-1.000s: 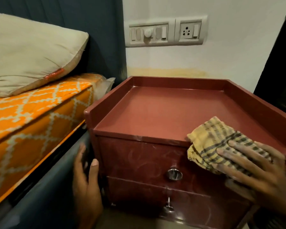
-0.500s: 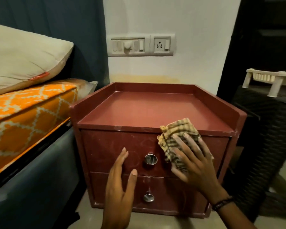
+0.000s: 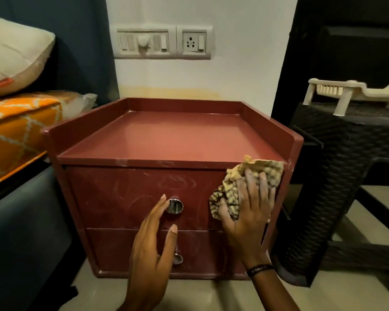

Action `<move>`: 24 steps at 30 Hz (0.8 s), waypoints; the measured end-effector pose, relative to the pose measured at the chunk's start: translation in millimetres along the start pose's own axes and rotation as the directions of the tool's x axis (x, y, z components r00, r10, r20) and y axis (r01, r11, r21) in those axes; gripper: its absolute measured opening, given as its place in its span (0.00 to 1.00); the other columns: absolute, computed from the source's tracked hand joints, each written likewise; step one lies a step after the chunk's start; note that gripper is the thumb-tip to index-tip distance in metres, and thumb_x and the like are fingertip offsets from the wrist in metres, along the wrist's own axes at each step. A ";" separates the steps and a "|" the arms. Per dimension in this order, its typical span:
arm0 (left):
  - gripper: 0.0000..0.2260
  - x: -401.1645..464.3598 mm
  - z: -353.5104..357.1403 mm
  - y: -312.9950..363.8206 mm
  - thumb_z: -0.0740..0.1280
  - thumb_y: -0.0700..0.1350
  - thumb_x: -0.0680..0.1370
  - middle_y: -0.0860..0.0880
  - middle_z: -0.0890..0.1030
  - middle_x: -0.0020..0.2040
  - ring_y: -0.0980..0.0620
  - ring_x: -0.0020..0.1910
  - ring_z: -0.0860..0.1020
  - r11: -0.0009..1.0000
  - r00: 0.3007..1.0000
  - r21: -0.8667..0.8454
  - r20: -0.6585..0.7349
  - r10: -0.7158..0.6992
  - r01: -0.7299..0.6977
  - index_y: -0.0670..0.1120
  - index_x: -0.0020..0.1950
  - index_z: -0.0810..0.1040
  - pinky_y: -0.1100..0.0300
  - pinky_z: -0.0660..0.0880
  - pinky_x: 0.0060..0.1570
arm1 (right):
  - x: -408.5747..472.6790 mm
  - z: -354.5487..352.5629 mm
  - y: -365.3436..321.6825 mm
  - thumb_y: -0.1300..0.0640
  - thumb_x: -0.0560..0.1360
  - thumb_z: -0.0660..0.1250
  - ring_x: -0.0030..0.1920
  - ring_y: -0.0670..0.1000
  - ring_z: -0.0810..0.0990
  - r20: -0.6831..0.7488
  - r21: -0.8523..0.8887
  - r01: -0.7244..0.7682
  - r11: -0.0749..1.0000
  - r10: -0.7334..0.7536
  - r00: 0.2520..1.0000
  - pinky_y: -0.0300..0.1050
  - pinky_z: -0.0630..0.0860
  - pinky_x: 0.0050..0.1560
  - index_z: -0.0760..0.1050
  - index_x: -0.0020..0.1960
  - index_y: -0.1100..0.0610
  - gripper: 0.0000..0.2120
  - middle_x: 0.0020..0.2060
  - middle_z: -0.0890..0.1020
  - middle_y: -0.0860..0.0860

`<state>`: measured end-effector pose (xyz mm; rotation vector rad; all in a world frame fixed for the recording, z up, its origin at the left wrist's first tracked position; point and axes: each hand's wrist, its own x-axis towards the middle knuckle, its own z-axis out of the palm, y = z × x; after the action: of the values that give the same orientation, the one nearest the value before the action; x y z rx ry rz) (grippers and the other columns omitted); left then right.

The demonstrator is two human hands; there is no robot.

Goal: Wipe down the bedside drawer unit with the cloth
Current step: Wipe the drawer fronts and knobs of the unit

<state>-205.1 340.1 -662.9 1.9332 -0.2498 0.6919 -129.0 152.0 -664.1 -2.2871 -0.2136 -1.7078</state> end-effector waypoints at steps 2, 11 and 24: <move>0.21 4.3 -0.9 -1.7 0.60 0.51 0.77 0.66 0.68 0.71 0.68 0.70 0.64 1.000 1.000 0.007 0.002 -0.001 0.001 0.56 0.71 0.68 0.72 0.62 0.65 | -2.3 2.7 -3.4 0.48 0.71 0.64 0.75 0.54 0.58 0.062 -0.038 0.178 0.983 -0.176 0.982 0.58 0.54 0.73 0.66 0.69 0.53 0.28 0.70 0.66 0.51; 0.21 11.7 -1.0 -6.7 0.60 0.54 0.77 0.62 0.72 0.68 0.65 0.68 0.68 0.998 1.000 0.065 0.019 0.010 -0.012 0.56 0.70 0.70 0.61 0.65 0.65 | -6.8 -6.5 51.5 0.44 0.78 0.56 0.77 0.50 0.51 -0.008 -0.202 0.126 0.971 -0.130 0.991 0.65 0.56 0.71 0.58 0.73 0.50 0.25 0.69 0.67 0.52; 0.20 13.0 -2.4 -4.7 0.59 0.57 0.75 0.73 0.69 0.64 0.77 0.63 0.65 0.993 0.999 0.114 0.001 0.033 -0.033 0.58 0.67 0.71 0.71 0.66 0.60 | -10.2 0.4 40.2 0.44 0.81 0.52 0.75 0.61 0.56 -0.138 0.166 -0.248 0.955 0.271 0.953 0.54 0.56 0.75 0.61 0.70 0.61 0.25 0.71 0.62 0.57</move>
<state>-193.2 346.0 -658.3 2.0414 -0.2468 0.7428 -120.2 114.4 -679.3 -1.9633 -0.0026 -1.6678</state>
